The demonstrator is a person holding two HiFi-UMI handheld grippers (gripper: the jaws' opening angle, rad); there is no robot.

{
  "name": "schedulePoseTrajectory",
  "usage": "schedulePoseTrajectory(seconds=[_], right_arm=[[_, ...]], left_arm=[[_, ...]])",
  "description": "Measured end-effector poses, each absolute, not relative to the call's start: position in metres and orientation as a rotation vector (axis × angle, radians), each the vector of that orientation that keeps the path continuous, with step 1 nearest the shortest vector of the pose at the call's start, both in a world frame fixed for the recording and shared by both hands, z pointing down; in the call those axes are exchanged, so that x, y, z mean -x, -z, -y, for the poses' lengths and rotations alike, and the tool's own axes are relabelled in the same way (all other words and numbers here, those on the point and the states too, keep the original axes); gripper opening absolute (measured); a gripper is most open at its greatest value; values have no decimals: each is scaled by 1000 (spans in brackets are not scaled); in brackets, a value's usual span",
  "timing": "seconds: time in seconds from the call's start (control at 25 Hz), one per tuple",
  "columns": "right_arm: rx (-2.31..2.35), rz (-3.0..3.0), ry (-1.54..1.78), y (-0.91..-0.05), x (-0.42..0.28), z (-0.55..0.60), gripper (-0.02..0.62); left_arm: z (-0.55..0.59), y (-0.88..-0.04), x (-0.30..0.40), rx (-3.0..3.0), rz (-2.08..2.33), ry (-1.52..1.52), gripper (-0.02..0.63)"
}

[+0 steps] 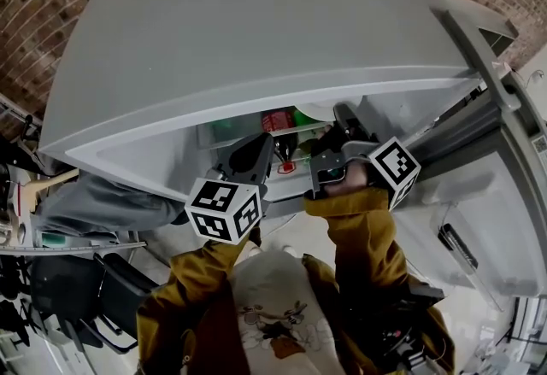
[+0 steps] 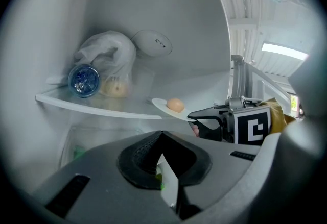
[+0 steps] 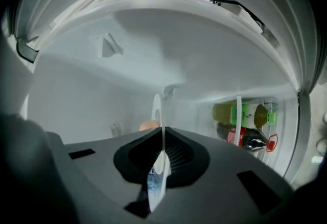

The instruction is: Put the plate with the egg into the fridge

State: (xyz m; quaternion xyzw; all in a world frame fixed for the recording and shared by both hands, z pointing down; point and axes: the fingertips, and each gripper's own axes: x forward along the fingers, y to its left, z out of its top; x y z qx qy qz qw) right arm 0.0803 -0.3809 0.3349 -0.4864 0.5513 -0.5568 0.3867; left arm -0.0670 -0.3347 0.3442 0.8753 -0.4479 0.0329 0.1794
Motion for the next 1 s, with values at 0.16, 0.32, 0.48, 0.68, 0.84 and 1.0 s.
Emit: schedulePoseTrajectory(seconds=[0.16,0.32,0.48,0.68,0.84,1.0], right_arm=[[1243,-1404,1409,-332,-83,389,14],[1238,-1404,1411,-332,-83,395,14],[1237,-1394,1419,-332,-83,400,14],[1250,-1388,1428,-334,-84,405,14],[1258,-1370,1442,-336,-84,408,15],[1268,-1361,1442,-336,-84,411,15]], left_arm=[[341,-343,68,-2474,1277,-88,8],[346,-341,66,-2482,1280,-91,8],[349,-337,65,-2486,1285,-83,8],[351,-337,65,-2485,1290,-77,8],[349,-336,64,-2485,1283,-76,8],[347,-335,66,-2485,1284,-73,8]])
